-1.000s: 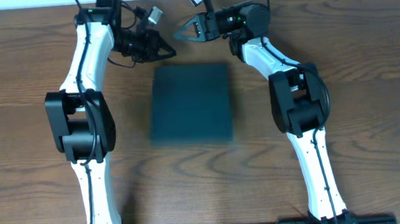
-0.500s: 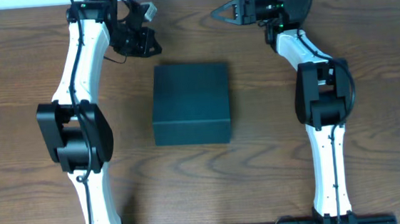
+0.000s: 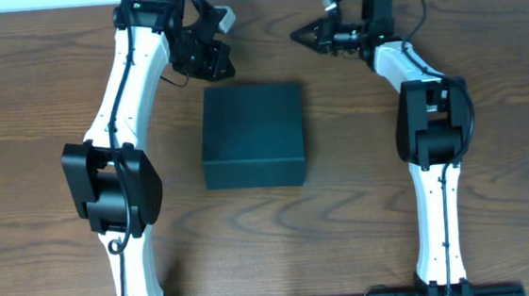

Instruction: Pack container

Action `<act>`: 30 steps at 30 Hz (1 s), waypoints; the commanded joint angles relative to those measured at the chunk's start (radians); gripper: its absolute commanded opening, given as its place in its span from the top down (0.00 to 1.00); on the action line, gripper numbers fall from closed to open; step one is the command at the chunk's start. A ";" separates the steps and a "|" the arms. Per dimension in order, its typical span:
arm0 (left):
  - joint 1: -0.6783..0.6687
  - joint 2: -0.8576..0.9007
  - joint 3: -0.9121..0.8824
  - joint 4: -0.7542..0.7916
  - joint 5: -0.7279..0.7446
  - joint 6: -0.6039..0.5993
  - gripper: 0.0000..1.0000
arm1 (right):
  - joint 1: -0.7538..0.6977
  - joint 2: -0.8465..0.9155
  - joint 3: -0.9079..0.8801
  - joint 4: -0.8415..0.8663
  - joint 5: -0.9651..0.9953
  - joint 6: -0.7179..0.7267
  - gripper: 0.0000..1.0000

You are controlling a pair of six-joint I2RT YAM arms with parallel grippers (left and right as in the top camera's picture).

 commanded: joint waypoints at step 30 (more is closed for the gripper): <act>-0.063 -0.004 -0.045 -0.174 0.044 0.354 0.94 | 0.224 -0.908 0.089 -1.364 0.887 -0.671 0.98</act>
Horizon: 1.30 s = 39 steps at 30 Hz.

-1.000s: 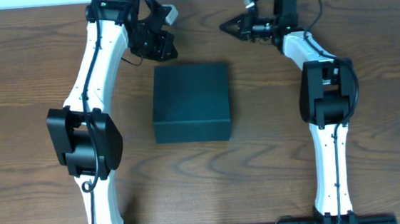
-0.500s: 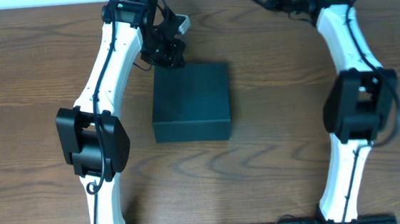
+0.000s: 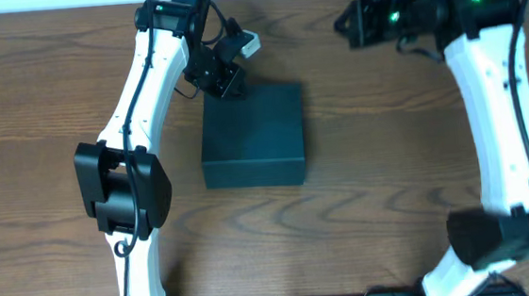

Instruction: Pack container

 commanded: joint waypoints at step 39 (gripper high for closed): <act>-0.012 -0.005 -0.430 0.195 -0.039 0.056 0.94 | 0.593 -0.219 -1.210 0.745 0.444 0.576 0.98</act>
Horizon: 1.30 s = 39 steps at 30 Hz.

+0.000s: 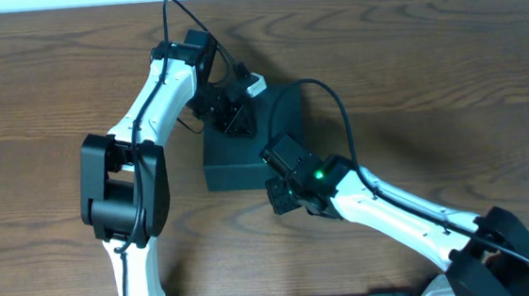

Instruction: Pack container

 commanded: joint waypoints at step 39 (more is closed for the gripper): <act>0.029 -0.247 0.005 0.087 -0.162 -0.261 0.94 | -0.120 -0.577 -0.098 0.225 0.101 -0.039 0.98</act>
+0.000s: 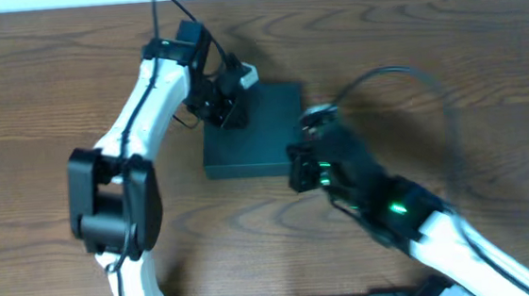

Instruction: Pack container

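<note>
A dark, square, closed box (262,120) sits in the middle of the wooden table in the overhead view. My left gripper (227,108) hangs over the box's left rear part. Its dark fingers merge with the dark lid, so its state is unclear. My right gripper (300,168) is at the box's front right corner, reaching in from the lower right. The right arm is blurred by motion and its fingers cannot be made out. Whether either gripper touches the box cannot be told.
The brown wooden table (446,49) carries nothing else in view. The left arm's links (117,193) run along the left side. A black rail lies at the table's front edge.
My right gripper has shifted from the box's front edge to its front right corner, and the arm now looks blurred. My left gripper has moved slightly toward the box's rear left.
Both grippers began at the back of the table, apart from the box. The left one then reached the box's rear left corner while the right arm stood high at the back right. Later the left was over the lid and the right at the front edge, now the front right corner.
</note>
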Action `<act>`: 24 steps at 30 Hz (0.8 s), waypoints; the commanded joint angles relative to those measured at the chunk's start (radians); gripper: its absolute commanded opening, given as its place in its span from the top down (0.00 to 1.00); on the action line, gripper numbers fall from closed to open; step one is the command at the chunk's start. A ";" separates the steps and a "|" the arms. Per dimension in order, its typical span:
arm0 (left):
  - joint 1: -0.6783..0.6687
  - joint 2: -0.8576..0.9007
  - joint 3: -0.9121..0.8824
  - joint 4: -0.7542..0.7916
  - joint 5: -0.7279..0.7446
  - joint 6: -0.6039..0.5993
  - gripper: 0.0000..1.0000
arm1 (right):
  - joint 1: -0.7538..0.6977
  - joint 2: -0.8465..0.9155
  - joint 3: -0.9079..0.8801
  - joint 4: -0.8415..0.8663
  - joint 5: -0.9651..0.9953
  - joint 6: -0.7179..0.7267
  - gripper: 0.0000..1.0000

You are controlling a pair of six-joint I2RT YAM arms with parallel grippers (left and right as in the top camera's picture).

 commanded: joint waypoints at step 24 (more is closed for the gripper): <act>0.013 -0.523 0.008 0.058 -0.341 -0.531 0.05 | -0.084 -0.290 0.015 -0.153 -0.016 -0.243 0.01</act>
